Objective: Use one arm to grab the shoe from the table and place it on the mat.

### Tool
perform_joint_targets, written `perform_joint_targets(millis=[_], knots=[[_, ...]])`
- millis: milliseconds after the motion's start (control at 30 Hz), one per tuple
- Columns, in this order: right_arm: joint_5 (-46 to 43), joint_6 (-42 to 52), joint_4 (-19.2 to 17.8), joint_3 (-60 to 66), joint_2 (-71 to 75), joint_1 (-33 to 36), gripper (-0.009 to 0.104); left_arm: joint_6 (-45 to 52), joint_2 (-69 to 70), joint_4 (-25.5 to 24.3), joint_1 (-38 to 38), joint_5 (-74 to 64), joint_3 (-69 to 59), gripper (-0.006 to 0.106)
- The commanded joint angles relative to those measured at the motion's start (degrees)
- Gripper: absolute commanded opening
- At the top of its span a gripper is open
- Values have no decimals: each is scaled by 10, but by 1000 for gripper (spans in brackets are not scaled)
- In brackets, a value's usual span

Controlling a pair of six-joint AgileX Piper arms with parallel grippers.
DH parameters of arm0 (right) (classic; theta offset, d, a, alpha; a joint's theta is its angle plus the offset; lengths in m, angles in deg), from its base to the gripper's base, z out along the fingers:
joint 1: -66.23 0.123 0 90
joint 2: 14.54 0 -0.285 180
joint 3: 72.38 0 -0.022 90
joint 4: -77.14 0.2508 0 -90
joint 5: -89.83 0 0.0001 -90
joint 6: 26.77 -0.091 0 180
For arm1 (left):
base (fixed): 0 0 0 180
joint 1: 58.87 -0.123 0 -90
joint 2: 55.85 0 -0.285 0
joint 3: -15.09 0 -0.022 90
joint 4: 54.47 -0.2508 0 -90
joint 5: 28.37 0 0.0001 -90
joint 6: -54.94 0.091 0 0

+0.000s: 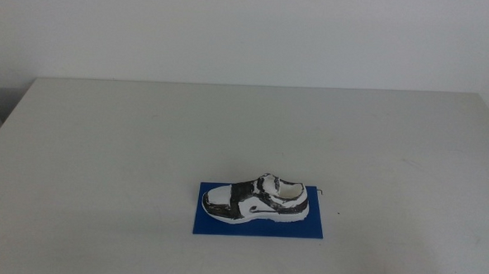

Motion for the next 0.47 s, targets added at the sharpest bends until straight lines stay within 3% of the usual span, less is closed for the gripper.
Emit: perform_joint_targets(millis=[0,433], knots=[[-45,7,-5,-5,12,-3,66,-50,11,-26,0,66,-5,86],[-45,7,-5,-5,12,-3,66,-59,21,-35,21,50,-17,86]])
